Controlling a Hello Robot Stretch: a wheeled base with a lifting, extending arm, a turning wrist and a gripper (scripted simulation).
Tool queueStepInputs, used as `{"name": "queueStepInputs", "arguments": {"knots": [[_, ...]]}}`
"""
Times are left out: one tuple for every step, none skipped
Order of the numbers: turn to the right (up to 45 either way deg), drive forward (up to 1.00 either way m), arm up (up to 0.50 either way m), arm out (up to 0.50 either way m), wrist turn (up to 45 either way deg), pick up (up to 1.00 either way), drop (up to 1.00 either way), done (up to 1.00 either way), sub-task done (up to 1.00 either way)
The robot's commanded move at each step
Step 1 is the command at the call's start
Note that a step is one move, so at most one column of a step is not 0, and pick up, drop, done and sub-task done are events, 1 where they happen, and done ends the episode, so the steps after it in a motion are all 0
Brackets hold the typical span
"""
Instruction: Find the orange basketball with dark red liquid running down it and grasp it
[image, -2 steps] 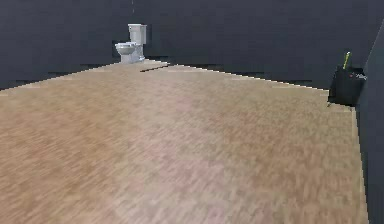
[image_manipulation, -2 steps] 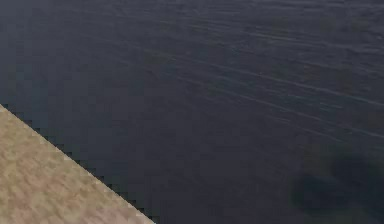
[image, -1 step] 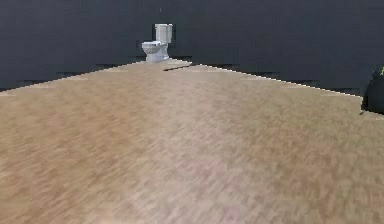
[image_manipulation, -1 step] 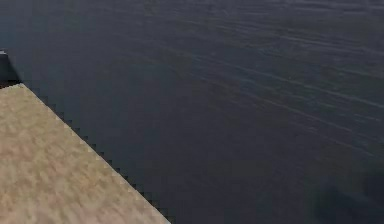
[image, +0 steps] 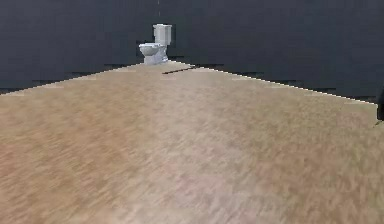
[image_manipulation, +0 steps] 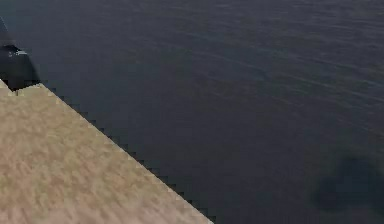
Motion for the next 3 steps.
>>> {"name": "queueStepInputs", "arguments": {"knots": [[-45.0,0.00,0.00,0.00,0.0,0.00,0.00,0.00,0.00],[-12.0,0.00,0.00,0.00,0.0,0.00,0.00,0.00,0.00],[0.0,0.65,0.00,0.00,0.0,0.00,0.00,0.00,0.00]]}}
